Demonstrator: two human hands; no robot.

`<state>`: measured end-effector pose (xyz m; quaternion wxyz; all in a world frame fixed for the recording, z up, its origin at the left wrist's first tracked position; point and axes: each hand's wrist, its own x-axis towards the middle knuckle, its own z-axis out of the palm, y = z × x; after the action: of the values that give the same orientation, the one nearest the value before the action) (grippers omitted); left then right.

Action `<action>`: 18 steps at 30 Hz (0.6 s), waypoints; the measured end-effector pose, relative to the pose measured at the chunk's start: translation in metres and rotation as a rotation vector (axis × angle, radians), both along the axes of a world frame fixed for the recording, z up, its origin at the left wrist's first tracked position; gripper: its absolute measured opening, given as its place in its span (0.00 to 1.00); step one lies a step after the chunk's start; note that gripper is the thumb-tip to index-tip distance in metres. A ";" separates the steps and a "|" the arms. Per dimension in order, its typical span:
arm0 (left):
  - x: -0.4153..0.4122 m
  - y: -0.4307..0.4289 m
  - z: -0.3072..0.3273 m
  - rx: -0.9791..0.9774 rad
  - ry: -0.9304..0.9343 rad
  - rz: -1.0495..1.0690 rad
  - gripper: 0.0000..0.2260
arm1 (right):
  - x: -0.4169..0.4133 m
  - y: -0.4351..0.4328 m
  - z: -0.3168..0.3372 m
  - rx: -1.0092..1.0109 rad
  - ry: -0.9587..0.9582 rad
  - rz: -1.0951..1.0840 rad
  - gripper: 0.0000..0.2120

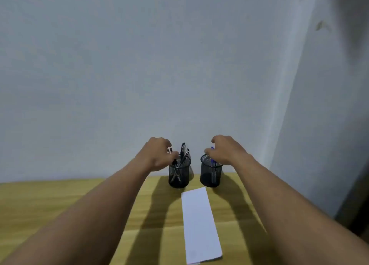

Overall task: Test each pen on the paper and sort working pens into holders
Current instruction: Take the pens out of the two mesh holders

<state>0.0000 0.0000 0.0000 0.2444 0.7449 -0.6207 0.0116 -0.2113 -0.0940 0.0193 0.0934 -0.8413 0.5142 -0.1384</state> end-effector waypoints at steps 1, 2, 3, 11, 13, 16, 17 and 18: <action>0.002 -0.008 -0.007 -0.013 0.012 0.003 0.26 | 0.002 -0.005 -0.006 -0.007 -0.002 -0.009 0.21; 0.002 -0.013 -0.011 -0.024 0.031 0.030 0.26 | 0.004 -0.010 -0.010 -0.027 -0.012 -0.025 0.18; 0.004 -0.020 -0.020 -0.033 0.040 0.044 0.25 | 0.006 -0.017 -0.018 -0.040 -0.018 -0.029 0.13; 0.002 -0.058 -0.068 -0.055 0.181 0.303 0.22 | 0.022 -0.053 -0.063 -0.025 -0.137 -0.212 0.11; -0.002 -0.066 -0.072 -0.067 0.229 0.339 0.22 | 0.025 -0.060 -0.071 -0.040 -0.187 -0.246 0.09; -0.004 -0.076 -0.077 -0.098 0.218 0.354 0.20 | 0.028 -0.069 -0.077 -0.093 -0.216 -0.286 0.09; -0.005 -0.079 -0.080 -0.115 0.186 0.348 0.18 | 0.029 -0.070 -0.079 -0.108 -0.210 -0.288 0.09; -0.006 -0.082 -0.081 -0.127 0.155 0.339 0.18 | 0.029 -0.071 -0.081 -0.116 -0.206 -0.288 0.10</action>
<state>-0.0061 -0.0818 -0.0809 0.3326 0.8205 -0.4637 0.0345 -0.1820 -0.1654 -0.0615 0.0759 -0.7442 0.6083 -0.2653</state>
